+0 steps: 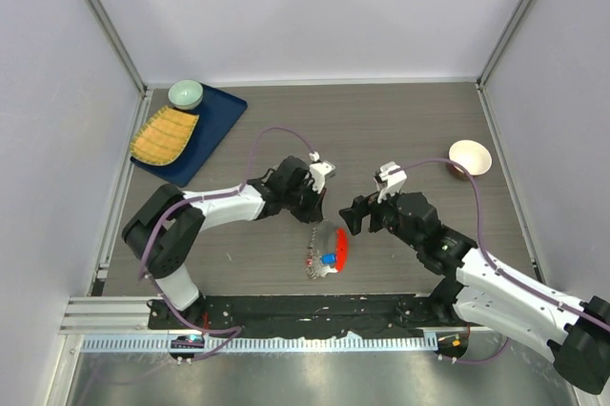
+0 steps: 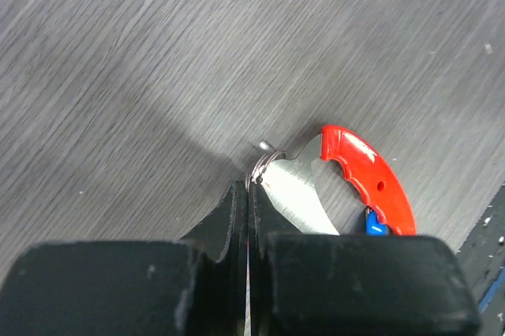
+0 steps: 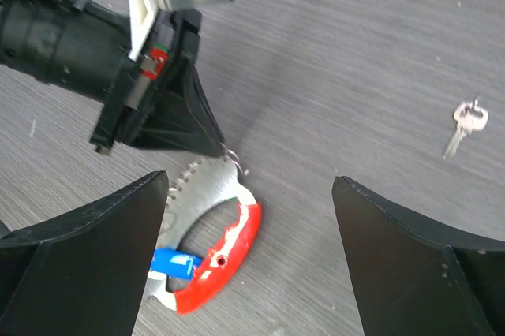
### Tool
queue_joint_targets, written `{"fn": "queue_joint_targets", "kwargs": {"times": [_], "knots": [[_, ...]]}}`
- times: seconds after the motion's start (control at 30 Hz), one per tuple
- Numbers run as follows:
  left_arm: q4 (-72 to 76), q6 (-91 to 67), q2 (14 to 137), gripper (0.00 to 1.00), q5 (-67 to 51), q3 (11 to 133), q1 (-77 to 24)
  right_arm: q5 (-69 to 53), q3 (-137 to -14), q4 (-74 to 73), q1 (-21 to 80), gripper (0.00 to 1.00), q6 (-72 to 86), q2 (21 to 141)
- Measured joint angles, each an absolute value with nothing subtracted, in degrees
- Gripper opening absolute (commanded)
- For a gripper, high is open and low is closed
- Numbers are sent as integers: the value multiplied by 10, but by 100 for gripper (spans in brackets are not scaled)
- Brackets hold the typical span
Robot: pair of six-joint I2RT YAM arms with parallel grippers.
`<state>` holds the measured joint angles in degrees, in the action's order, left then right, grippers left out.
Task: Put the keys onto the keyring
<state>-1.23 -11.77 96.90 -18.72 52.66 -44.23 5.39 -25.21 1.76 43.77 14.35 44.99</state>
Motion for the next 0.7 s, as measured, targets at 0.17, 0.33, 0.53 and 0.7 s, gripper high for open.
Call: {"fn": "queue_joint_targets", "kwargs": {"times": [0.17, 0.33, 0.53, 0.7], "knots": [[-84, -96, 999, 0, -144, 572, -441, 74, -225, -2, 438, 92, 157, 439], [-146, -87, 1058, 12, -88, 659, -441, 90, -224, -10, 438, 92, 161, 450], [-189, -96, 1066, 36, -32, 678, -441, 102, -224, -14, 438, 92, 160, 454], [-182, -133, 1059, 41, -17, 666, -441, 104, -224, -14, 438, 92, 160, 460]]}}
